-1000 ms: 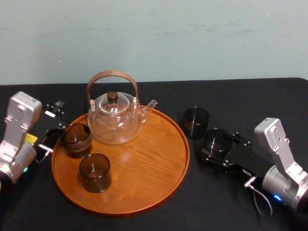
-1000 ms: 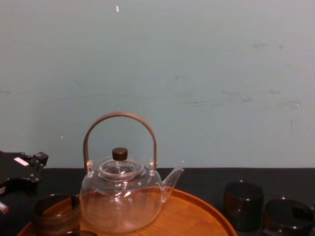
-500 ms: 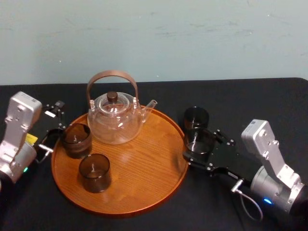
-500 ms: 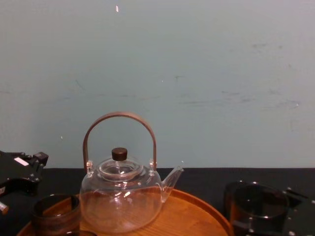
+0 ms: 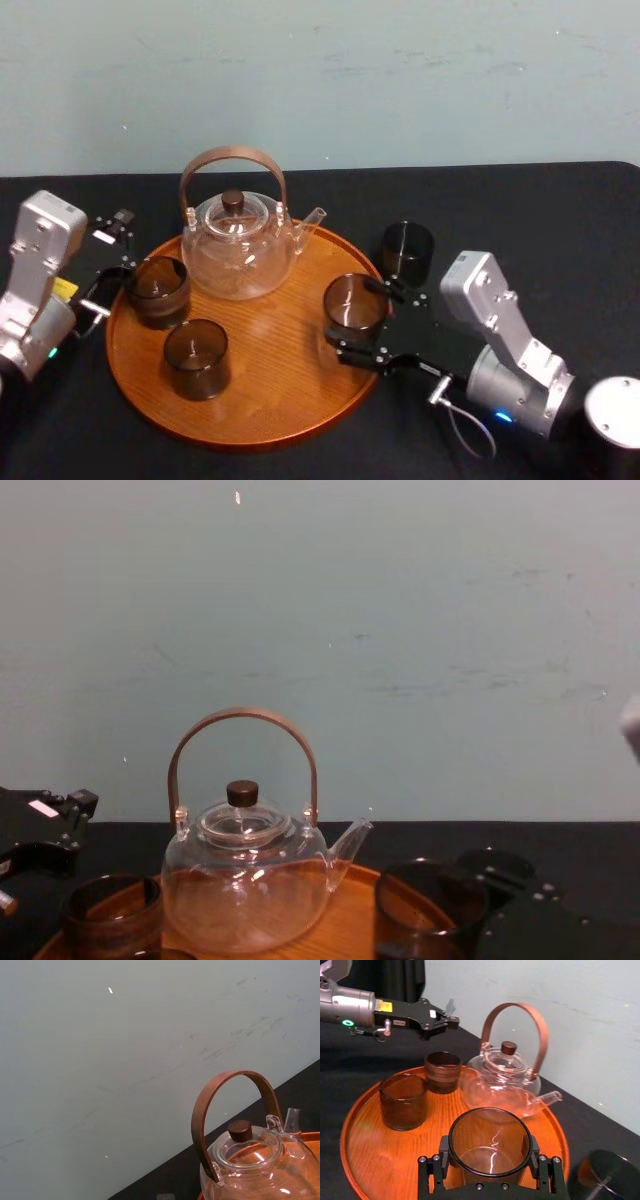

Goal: Pick up the glass from the table and place it on the tray.

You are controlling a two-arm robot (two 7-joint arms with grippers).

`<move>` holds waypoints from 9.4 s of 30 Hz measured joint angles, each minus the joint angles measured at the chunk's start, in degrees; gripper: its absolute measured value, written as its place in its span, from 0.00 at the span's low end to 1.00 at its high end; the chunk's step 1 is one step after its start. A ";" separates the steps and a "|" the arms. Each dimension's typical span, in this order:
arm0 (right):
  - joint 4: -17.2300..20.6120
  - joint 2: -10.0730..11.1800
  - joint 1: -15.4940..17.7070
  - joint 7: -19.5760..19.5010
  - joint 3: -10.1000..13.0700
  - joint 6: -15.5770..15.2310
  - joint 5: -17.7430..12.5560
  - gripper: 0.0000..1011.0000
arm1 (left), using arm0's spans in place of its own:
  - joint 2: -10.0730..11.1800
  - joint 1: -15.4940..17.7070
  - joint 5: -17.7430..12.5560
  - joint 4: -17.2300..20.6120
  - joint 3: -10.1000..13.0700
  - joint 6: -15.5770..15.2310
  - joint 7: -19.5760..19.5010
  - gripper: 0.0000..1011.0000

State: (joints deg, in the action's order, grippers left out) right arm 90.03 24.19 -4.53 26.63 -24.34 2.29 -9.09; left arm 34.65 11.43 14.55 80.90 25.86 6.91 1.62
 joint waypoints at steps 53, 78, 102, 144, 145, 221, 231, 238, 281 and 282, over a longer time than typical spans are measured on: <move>-10.38 -5.22 -7.02 2.66 -8.62 0.81 1.87 0.90 | 0.00 0.00 0.00 0.00 0.00 0.00 0.00 0.00; -7.94 -4.14 -5.89 1.92 -7.71 2.78 1.67 0.99 | 0.00 0.00 0.00 0.00 0.00 0.00 0.00 0.00; 6.78 2.89 7.42 -3.35 4.89 8.22 -2.96 0.99 | 0.00 0.00 0.00 0.00 0.00 0.00 0.00 0.00; -4.23 -0.44 0.74 -5.00 10.79 -1.61 -1.15 0.99 | 0.00 0.00 0.00 0.00 0.00 0.00 0.00 0.00; -5.07 -0.57 0.00 -4.70 10.37 -1.59 -1.10 0.99 | 0.00 0.00 0.01 0.00 0.00 0.00 0.00 0.00; -28.38 -4.63 -17.78 2.79 2.25 2.31 -4.09 0.99 | 0.00 0.00 0.00 0.00 0.00 0.00 0.00 0.00; -24.41 -3.39 -16.30 1.92 2.10 2.64 -3.19 0.99 | 0.00 0.00 0.00 0.00 0.00 0.00 0.00 0.00; -21.73 -2.60 -15.23 1.30 2.57 2.91 -3.00 0.99 | 0.00 0.00 0.00 0.00 0.00 0.00 0.00 0.00; -23.27 -1.83 -14.46 2.95 3.23 -1.90 -9.06 0.99 | 0.00 0.00 0.00 0.00 0.00 0.00 0.00 0.00; -23.35 -1.83 -14.46 2.93 3.23 -1.85 -9.10 0.99 | 0.00 0.00 0.00 0.00 0.00 0.00 0.00 0.00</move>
State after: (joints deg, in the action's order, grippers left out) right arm 66.68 22.36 -19.00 29.56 -21.10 0.44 -18.19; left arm 34.65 11.43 14.55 80.90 25.86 6.91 1.62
